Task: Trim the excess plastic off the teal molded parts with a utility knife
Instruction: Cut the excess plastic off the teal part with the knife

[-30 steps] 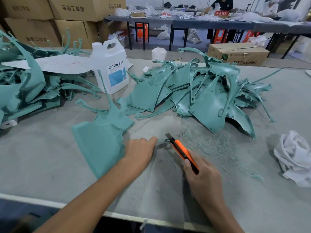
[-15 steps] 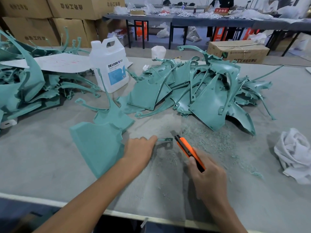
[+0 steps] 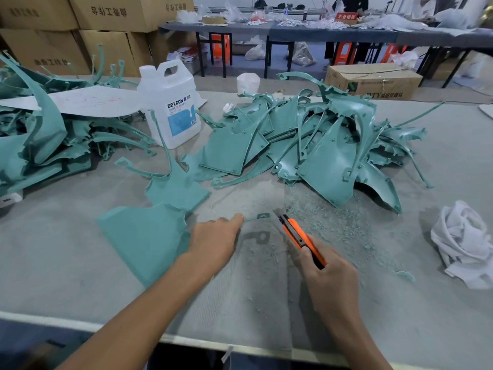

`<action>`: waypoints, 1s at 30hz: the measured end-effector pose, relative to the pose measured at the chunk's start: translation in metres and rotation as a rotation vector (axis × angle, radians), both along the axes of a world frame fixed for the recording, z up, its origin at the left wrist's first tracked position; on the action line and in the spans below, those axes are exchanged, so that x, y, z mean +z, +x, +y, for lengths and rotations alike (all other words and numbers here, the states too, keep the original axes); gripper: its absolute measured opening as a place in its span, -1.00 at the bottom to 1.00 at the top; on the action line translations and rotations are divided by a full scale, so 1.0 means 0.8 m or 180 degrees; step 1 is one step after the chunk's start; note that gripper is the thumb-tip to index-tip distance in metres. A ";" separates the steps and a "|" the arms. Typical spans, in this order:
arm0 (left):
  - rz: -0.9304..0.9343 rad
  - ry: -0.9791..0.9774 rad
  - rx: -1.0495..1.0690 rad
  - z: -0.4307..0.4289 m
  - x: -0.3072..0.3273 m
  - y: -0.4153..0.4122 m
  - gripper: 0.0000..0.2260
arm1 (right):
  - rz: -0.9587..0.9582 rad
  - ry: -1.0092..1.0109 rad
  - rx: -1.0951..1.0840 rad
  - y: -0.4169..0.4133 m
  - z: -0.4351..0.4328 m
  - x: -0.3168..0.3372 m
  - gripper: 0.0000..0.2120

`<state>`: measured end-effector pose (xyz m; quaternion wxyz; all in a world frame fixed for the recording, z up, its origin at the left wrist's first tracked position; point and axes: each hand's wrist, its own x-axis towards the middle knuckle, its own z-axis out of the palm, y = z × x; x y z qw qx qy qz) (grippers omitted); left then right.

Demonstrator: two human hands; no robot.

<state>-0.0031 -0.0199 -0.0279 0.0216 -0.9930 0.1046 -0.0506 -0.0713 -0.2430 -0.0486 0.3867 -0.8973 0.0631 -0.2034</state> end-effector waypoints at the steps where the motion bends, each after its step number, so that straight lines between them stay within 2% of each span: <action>1: -0.0014 -0.0150 -0.0072 0.002 0.002 0.001 -0.89 | 0.0017 0.0122 -0.0043 0.000 0.000 0.001 -0.70; 6: 0.0352 -0.1483 -0.0310 -0.006 0.020 0.020 -0.79 | 0.0026 0.0537 -0.0202 -0.002 -0.003 0.004 -0.68; 9: 0.0607 -0.1665 -0.0306 -0.016 0.027 0.023 -0.64 | 0.0056 0.0783 -0.0309 -0.003 -0.005 0.007 -0.69; 11: 0.0409 -0.1816 -0.0188 -0.004 0.028 0.016 -0.58 | 0.0060 0.0926 -0.0335 -0.003 -0.007 0.006 -0.70; 13: -0.0052 -0.1980 -0.0151 0.025 0.031 0.003 -0.72 | 0.0041 0.1005 -0.0329 -0.004 -0.006 0.005 -0.72; 16: -0.0328 -0.1731 -0.0070 0.085 0.035 -0.015 -0.49 | 0.0026 0.1061 -0.0305 -0.003 -0.005 0.003 -0.72; 18: -0.0241 -0.1507 0.0090 0.121 0.036 -0.027 -0.39 | 0.0019 0.1039 -0.0274 -0.002 -0.006 0.002 -0.72; 20: 0.0488 -0.1093 0.0398 0.151 0.034 -0.042 -0.34 | -0.0002 0.1047 -0.0270 -0.002 -0.006 0.001 -0.72; 22: 0.1525 -0.0698 0.0660 0.166 0.032 -0.057 -0.07 | 0.0000 0.1068 -0.0270 -0.001 -0.007 -0.001 -0.71; 23: 0.1740 -0.0612 0.0716 0.167 0.029 -0.064 0.04 | -0.0002 0.1076 -0.0266 -0.001 -0.008 -0.001 -0.71; 25: 0.1562 -0.0558 0.0685 0.155 0.021 -0.075 0.09 | -0.0035 0.1072 -0.0253 -0.001 -0.007 -0.002 -0.72; 30: 0.1059 -0.0482 0.0236 0.101 0.003 -0.086 0.08 | -0.0058 0.1135 -0.0282 -0.001 -0.011 -0.003 -0.74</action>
